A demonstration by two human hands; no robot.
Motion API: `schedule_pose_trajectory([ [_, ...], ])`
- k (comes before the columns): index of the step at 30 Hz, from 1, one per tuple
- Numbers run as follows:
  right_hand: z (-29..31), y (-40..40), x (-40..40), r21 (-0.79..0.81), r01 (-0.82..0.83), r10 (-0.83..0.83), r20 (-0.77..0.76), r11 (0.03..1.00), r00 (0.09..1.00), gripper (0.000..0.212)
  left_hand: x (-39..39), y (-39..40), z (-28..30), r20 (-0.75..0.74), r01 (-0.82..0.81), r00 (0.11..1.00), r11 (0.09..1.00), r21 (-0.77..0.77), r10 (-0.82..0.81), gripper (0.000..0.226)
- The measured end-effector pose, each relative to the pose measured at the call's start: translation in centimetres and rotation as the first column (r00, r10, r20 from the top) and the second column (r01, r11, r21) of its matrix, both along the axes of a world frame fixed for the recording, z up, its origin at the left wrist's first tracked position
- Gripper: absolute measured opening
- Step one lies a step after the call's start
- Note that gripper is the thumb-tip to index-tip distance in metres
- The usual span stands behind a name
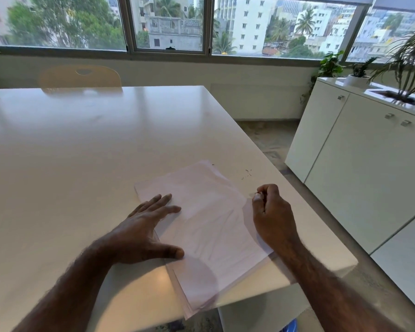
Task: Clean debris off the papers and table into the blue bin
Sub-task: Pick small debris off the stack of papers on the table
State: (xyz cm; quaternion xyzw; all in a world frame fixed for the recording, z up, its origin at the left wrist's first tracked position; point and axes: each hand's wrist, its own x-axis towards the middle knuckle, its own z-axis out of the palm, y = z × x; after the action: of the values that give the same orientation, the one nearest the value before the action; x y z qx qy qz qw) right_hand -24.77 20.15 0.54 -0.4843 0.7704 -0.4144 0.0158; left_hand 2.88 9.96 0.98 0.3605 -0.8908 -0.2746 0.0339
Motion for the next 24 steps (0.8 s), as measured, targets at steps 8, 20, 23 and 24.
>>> schedule_pose_trajectory([
  [8,0.4,-2.9,2.5,-0.025,-0.035,0.032,-0.096,0.999,0.995,0.016,1.4,-1.9,0.7,0.052,-0.026,0.998,1.000,-0.010,0.027,0.113],
  [20,0.9,-2.3,2.9,0.020,-0.006,0.008,-0.098,1.000,0.995,0.014,4.1,-0.6,0.4,-0.094,-0.018,0.995,0.998,0.053,0.023,0.108],
  [23,0.6,-2.1,2.8,0.023,0.002,0.001,-0.097,1.000,0.995,0.013,4.2,-0.4,0.5,-0.092,0.007,0.996,0.996,0.085,0.001,0.103],
  [24,0.6,-2.0,2.7,0.019,0.003,-0.002,-0.099,1.000,0.995,0.012,4.2,-0.4,0.5,-0.090,0.007,0.996,0.996,0.092,0.001,0.101],
])
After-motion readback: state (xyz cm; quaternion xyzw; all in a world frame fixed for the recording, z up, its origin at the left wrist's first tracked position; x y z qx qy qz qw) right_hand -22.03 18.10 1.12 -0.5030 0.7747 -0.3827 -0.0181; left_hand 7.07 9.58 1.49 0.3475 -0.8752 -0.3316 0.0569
